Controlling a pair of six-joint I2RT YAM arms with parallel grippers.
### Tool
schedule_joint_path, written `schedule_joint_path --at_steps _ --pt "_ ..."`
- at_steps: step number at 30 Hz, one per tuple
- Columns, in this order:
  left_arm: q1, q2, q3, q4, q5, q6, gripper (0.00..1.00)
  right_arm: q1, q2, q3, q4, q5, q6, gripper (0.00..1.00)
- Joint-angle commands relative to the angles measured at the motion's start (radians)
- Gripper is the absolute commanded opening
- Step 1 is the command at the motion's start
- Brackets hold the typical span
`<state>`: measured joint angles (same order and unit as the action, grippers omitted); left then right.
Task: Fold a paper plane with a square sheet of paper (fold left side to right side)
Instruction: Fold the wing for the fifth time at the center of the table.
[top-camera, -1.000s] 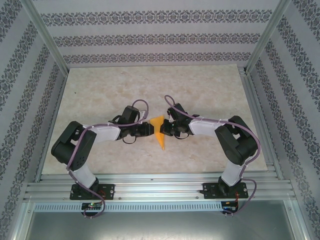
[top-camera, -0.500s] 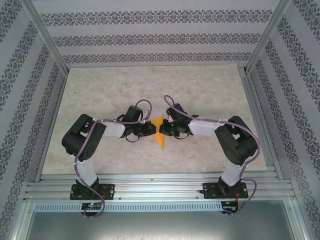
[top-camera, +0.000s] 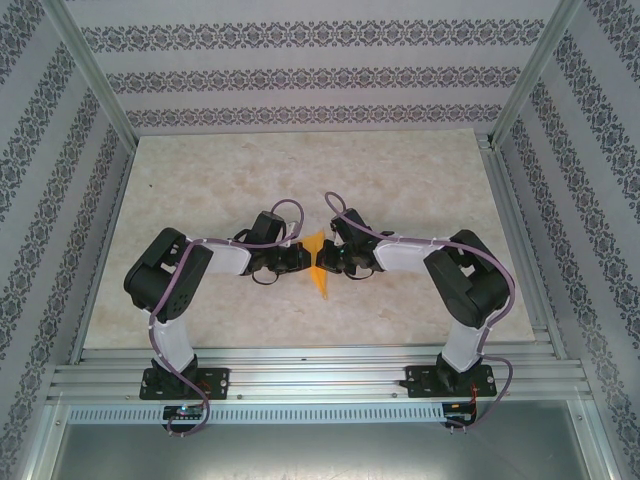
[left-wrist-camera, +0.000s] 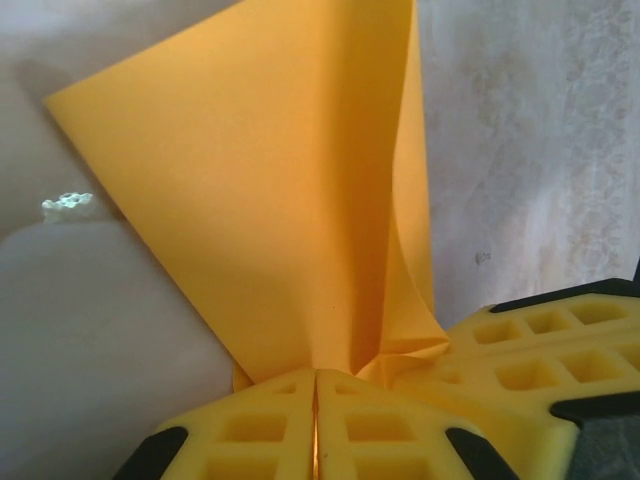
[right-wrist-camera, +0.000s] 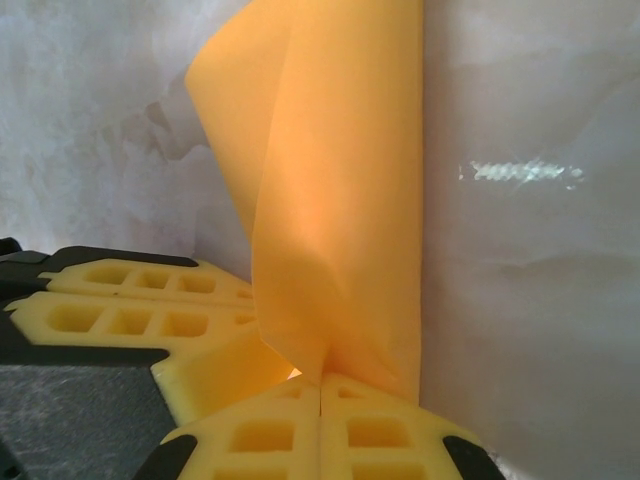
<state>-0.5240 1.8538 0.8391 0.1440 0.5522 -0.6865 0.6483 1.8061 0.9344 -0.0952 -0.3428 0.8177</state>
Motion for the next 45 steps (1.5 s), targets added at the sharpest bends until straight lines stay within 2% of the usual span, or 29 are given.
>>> schedule_joint_path --at_steps 1,21,29,34,39,45 --pt "-0.02 0.039 0.012 -0.003 -0.018 0.006 0.1 0.012 0.016 0.024 0.024 -0.003 0.011 0.0" --pt "-0.024 0.041 0.014 -0.015 -0.03 0.007 0.07 0.024 0.063 0.03 0.048 -0.018 0.016 0.0" --pt "0.004 -0.025 0.008 -0.078 -0.059 0.03 0.11 0.023 0.082 0.011 0.043 -0.014 0.006 0.0" --pt "0.057 -0.125 -0.016 -0.142 -0.079 0.057 0.19 0.02 0.09 -0.002 0.057 -0.021 0.007 0.08" --pt "0.086 -0.196 -0.036 -0.165 -0.075 0.059 0.2 0.019 0.086 -0.008 0.07 -0.025 0.01 0.16" --pt "0.086 -0.18 -0.034 -0.118 -0.026 0.025 0.2 0.016 0.082 -0.019 0.092 -0.031 0.018 0.23"
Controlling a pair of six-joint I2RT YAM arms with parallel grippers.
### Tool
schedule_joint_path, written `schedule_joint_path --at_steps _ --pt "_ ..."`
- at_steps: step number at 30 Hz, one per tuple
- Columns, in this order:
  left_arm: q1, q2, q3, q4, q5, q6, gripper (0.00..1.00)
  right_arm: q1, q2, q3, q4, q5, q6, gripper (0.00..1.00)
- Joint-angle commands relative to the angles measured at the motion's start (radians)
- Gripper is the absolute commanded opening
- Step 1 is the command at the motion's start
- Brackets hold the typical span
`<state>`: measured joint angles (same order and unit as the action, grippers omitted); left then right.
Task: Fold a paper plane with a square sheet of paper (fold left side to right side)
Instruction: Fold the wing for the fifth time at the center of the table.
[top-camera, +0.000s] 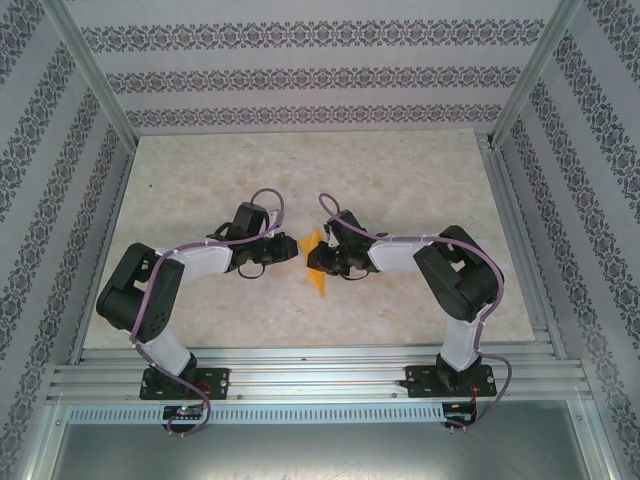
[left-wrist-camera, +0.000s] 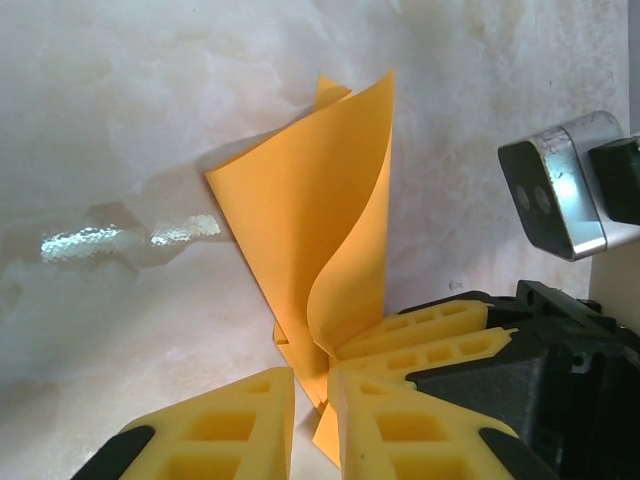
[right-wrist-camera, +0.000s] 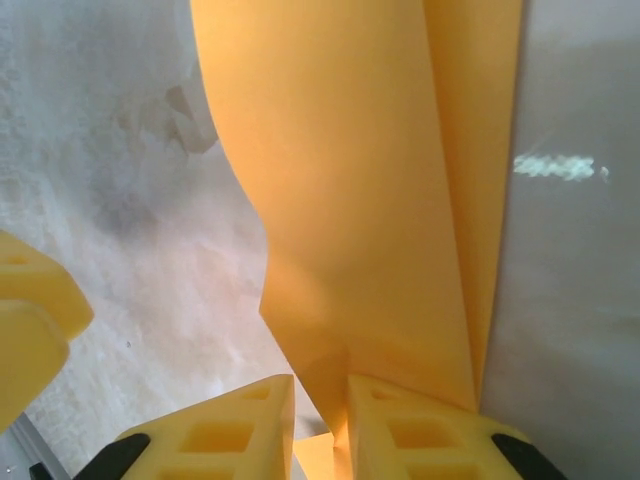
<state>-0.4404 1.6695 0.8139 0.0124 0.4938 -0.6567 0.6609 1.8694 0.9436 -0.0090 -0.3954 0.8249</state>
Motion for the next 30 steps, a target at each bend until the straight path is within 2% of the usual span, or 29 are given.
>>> schedule_joint_path --at_steps 1,8,12,15,18,25,30 --pt "0.003 0.013 -0.009 0.032 0.05 -0.016 0.2 0.003 0.019 -0.031 0.01 0.018 0.011 0.26" --pt "0.001 0.08 0.031 0.116 0.138 -0.064 0.24 0.001 0.016 -0.045 0.039 0.012 0.022 0.35" --pt "0.001 0.133 0.077 0.139 0.176 -0.096 0.24 -0.001 0.014 -0.05 0.042 0.009 0.021 0.35" --pt "0.001 0.169 0.131 0.096 0.173 -0.091 0.24 0.0 0.014 -0.051 0.04 0.007 0.02 0.35" --pt "0.007 0.2 0.159 0.096 0.187 -0.102 0.17 -0.002 0.013 -0.051 0.036 0.009 0.015 0.33" --pt "0.086 0.167 0.183 0.083 0.186 -0.103 0.12 -0.005 0.014 -0.052 0.025 0.012 0.006 0.3" --pt "0.102 0.189 0.234 0.088 0.218 -0.099 0.12 -0.006 0.01 -0.052 0.017 0.015 0.001 0.29"
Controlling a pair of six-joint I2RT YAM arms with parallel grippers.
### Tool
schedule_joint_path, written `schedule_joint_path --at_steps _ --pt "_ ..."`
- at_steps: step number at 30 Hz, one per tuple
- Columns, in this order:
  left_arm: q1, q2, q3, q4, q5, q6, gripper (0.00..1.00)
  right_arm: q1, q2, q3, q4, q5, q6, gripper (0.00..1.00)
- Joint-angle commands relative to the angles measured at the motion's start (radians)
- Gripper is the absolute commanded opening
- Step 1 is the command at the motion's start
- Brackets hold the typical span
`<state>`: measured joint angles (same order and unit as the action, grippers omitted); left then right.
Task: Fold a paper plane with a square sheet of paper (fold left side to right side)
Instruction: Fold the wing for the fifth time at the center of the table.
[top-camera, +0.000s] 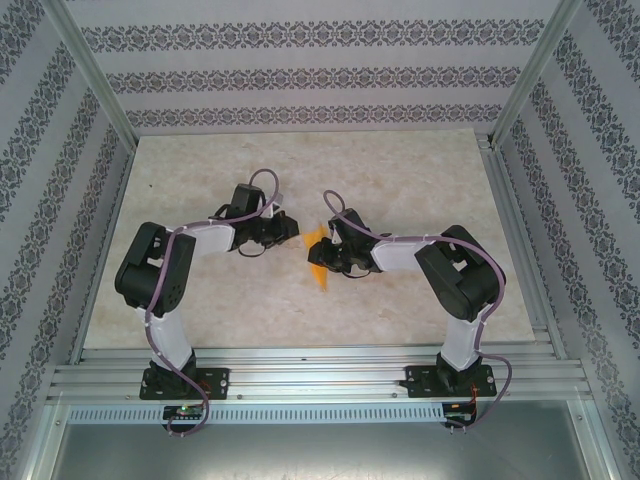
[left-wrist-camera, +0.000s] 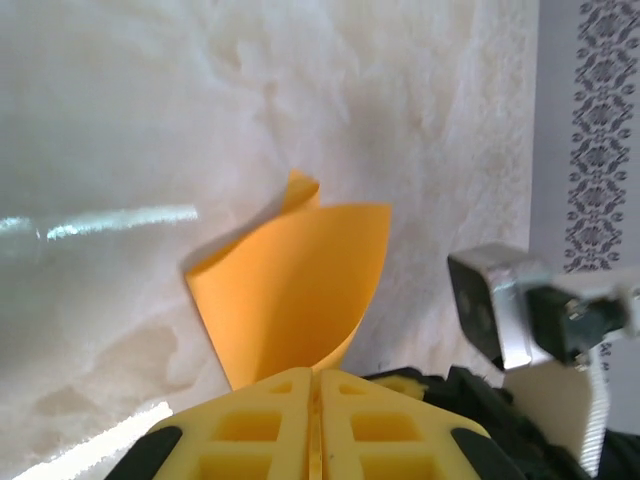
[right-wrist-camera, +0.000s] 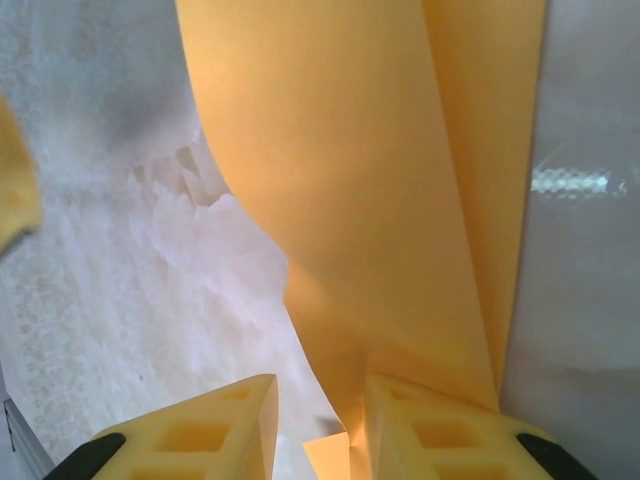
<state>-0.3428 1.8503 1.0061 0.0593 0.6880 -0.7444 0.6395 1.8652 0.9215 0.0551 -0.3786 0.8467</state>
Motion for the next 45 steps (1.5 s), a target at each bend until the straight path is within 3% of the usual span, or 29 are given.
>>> schedule_joint_path --at_steps 1,7,19,31,45 --pt "0.004 0.021 0.054 0.052 0.034 -0.018 0.12 0.016 0.015 -0.03 -0.05 0.0 -0.022 0.28" --pt "-0.037 0.117 0.174 0.03 0.096 -0.009 0.12 0.017 0.019 -0.024 -0.058 0.0 -0.027 0.28" --pt "-0.102 0.284 0.286 -0.01 0.102 -0.048 0.13 0.017 0.02 -0.017 -0.066 0.0 -0.031 0.28" --pt "-0.106 0.342 0.308 -0.202 -0.013 0.083 0.13 0.018 -0.002 -0.007 -0.08 0.006 -0.05 0.29" --pt "-0.106 0.369 0.292 -0.204 -0.041 0.105 0.12 -0.005 -0.206 0.009 -0.157 -0.01 -0.113 0.35"
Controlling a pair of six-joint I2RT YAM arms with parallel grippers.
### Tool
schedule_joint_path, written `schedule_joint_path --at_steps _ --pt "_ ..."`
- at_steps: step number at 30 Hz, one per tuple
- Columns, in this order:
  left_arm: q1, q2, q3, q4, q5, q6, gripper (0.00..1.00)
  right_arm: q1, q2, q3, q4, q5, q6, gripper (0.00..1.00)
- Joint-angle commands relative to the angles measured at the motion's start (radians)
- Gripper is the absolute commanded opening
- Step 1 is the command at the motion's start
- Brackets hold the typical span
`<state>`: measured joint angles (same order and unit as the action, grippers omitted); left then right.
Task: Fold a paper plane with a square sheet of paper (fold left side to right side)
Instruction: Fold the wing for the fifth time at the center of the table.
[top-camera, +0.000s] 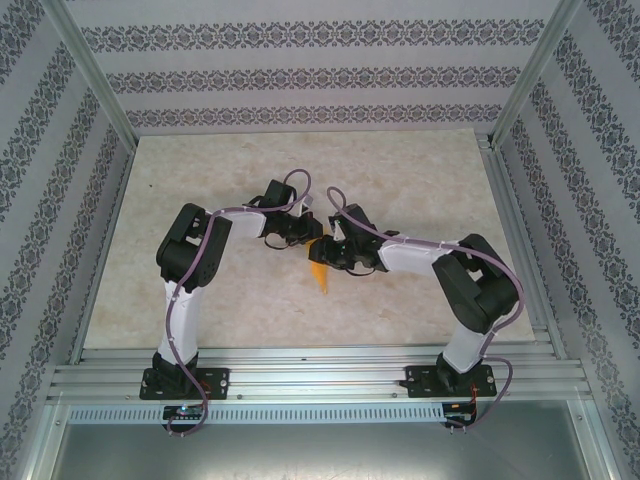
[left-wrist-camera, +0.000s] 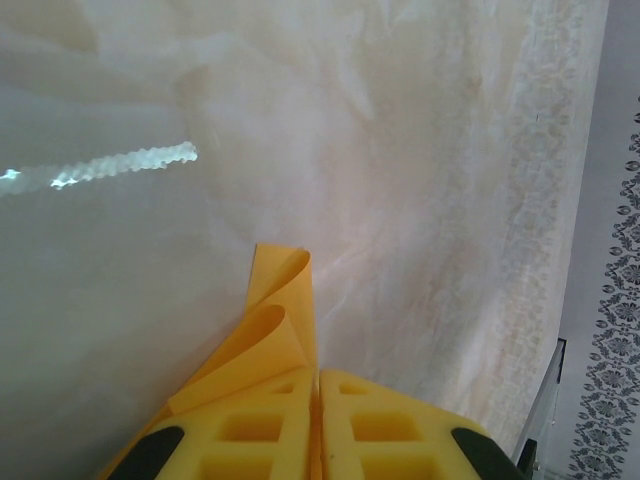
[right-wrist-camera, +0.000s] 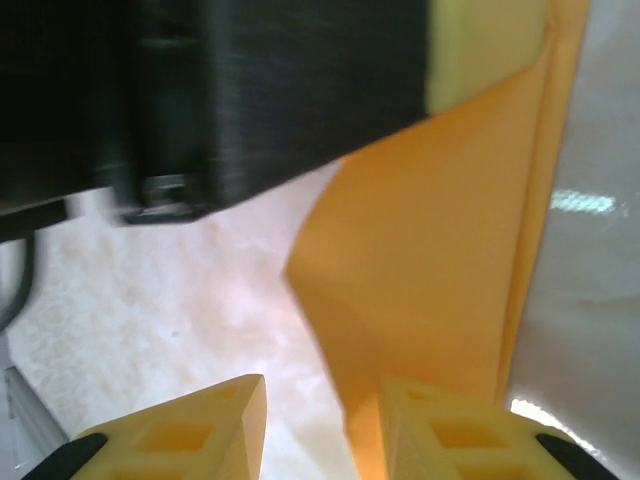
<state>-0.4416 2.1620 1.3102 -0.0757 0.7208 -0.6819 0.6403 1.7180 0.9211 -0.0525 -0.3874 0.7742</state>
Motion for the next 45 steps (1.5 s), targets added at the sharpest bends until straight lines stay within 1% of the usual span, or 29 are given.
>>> schedule_joint_path --at_steps 1,6,10,14,23,45 --pt "-0.007 0.056 -0.012 -0.069 -0.074 0.042 0.12 -0.011 -0.075 -0.001 -0.058 0.002 -0.043 0.35" --pt "-0.007 0.053 -0.017 -0.062 -0.077 0.039 0.12 -0.036 -0.116 -0.081 -0.04 0.007 -0.039 0.31" --pt "-0.008 0.052 -0.016 -0.06 -0.073 0.039 0.12 -0.028 -0.086 -0.126 0.043 -0.051 -0.007 0.2" --pt "-0.007 0.05 -0.011 -0.065 -0.077 0.043 0.12 -0.002 -0.054 -0.134 0.081 -0.073 0.014 0.18" --pt "-0.008 0.05 -0.006 -0.067 -0.077 0.043 0.12 0.011 -0.013 -0.14 0.106 -0.073 0.033 0.15" --pt "-0.008 0.059 -0.006 -0.055 -0.075 0.037 0.12 0.034 0.068 -0.133 0.171 -0.056 0.066 0.15"
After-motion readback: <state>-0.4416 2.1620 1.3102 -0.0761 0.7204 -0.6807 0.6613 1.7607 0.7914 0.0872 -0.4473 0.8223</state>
